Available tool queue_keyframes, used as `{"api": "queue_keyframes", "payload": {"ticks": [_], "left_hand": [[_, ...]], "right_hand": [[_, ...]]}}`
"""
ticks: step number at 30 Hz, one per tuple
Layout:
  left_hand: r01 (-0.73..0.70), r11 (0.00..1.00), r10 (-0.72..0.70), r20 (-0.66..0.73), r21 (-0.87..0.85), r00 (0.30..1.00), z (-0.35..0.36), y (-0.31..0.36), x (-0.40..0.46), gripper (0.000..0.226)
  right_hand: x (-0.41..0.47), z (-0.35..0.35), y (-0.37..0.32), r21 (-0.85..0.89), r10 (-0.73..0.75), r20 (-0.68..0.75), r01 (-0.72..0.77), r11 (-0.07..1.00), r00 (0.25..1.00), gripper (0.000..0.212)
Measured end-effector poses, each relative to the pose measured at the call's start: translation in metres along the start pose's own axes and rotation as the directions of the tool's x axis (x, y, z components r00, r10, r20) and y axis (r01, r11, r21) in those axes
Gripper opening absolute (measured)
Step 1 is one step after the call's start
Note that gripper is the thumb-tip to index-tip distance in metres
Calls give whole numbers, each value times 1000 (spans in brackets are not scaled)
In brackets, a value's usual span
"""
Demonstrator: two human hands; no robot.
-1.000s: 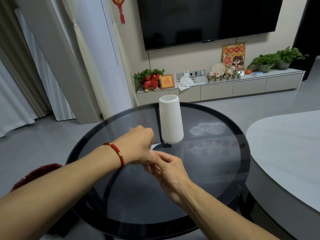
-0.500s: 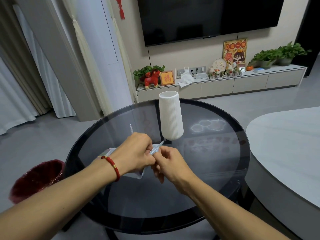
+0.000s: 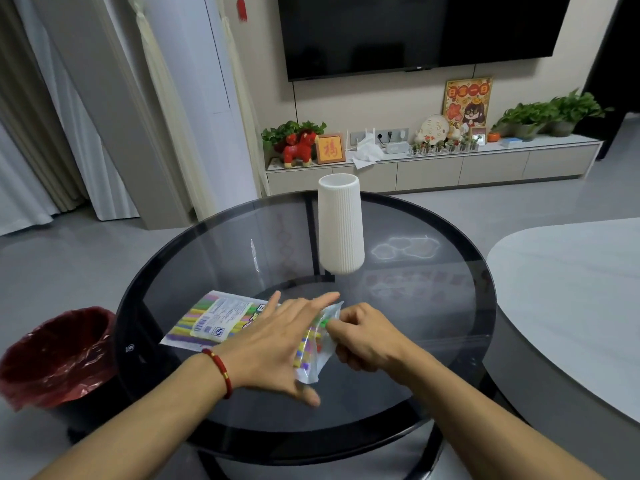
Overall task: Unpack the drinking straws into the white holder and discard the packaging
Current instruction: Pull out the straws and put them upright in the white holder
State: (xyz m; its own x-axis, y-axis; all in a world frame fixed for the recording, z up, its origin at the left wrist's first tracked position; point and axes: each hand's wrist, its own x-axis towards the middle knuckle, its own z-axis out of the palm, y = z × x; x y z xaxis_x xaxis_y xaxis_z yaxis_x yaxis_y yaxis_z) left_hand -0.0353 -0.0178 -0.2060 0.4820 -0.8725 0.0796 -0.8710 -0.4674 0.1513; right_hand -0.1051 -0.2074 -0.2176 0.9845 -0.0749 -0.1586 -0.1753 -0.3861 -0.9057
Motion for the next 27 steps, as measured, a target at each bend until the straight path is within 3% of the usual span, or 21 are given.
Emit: {"api": "queue_keyframes", "payload": {"ticks": [3, 5, 7, 10, 12, 14, 19, 23, 27], "left_hand": [[84, 995, -99, -311, -61, 945, 9, -5, 6, 96], [125, 991, -136, -342, -54, 930, 11, -9, 8, 91], [151, 988, -155, -334, -38, 930, 13, -18, 9, 89], [173, 985, -171, -334, -23, 927, 14, -28, 7, 86], [185, 983, -181, -306, -16, 935, 17, -30, 7, 88], [172, 985, -168, -282, -11, 944, 21, -30, 6, 91], [124, 992, -121, -251, -6, 960, 22, -28, 4, 98], [95, 994, -105, -219, -54, 970, 19, -26, 0, 104], [76, 996, -82, -227, -35, 970, 25, -21, 2, 102]], "right_hand": [[5, -3, 3, -141, -29, -8, 28, 990, 1000, 33], [8, -4, 5, -306, -63, -47, 46, 951, 997, 27], [12, -3, 6, -458, -166, -185, 65, 886, 969, 24], [10, -1, 1, -285, -312, -291, 230, 930, 904, 12], [7, 4, -2, -94, -312, -176, 299, 950, 934, 13], [6, 12, 1, -24, -267, -65, 266, 964, 962, 26], [16, 19, 6, 206, -190, 14, 183, 961, 982, 17], [17, 19, 6, 181, -203, 121, 180, 967, 972, 18], [22, 34, 7, 110, -197, -33, 200, 974, 980, 20]]}}
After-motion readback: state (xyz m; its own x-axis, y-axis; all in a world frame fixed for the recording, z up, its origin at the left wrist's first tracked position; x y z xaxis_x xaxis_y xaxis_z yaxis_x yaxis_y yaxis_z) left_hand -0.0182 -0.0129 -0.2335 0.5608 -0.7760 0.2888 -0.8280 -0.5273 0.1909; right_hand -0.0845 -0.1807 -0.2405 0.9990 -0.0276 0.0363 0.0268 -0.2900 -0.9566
